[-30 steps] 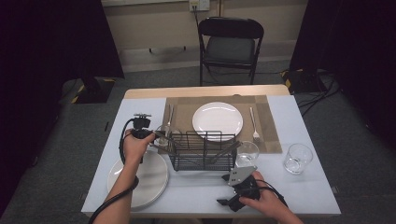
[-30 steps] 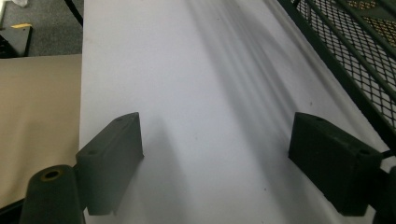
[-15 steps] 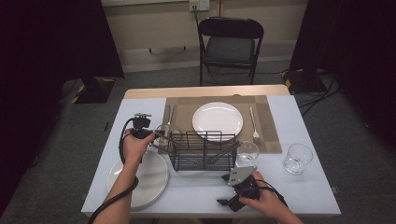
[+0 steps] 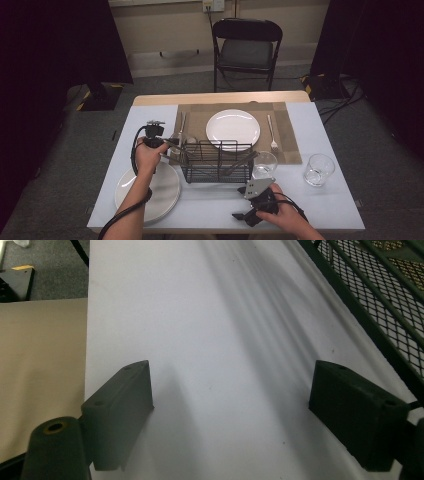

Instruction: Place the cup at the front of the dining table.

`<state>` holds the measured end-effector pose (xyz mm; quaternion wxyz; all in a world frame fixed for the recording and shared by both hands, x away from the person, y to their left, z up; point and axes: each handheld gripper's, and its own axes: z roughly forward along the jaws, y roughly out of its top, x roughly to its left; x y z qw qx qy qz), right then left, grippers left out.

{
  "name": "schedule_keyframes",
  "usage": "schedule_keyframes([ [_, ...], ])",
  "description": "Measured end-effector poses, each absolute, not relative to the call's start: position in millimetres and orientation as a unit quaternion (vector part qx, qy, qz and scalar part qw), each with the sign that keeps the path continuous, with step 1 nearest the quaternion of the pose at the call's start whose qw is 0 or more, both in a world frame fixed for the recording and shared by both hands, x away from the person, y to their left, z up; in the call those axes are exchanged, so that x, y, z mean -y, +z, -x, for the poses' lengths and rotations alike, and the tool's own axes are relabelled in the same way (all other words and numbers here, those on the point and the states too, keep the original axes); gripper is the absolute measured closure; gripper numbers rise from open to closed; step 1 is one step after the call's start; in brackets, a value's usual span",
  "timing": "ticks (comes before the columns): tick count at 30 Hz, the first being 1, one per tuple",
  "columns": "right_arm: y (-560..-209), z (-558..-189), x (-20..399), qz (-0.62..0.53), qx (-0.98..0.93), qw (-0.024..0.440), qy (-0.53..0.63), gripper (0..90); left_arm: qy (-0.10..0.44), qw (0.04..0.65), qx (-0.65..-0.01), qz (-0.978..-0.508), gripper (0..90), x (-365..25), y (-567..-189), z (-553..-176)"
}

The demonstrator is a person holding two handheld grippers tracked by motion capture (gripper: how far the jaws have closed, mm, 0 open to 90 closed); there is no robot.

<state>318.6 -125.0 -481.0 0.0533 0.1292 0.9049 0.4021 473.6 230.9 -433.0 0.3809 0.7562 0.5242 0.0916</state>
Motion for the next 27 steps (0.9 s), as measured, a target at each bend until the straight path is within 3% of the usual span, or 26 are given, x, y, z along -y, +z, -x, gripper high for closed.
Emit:
schedule_keyframes([
  [21,-481.0,-318.6,124.9,-0.129,-0.905,0.054,0.402,16.1,0.098,0.393,-0.518,-0.754,84.0,-232.7,-427.1,-471.2],
  [27,-481.0,-318.6,124.9,-0.128,-0.905,0.055,0.402,16.1,0.104,0.391,-0.514,-0.757,79.5,-232.6,-424.4,-469.6],
])
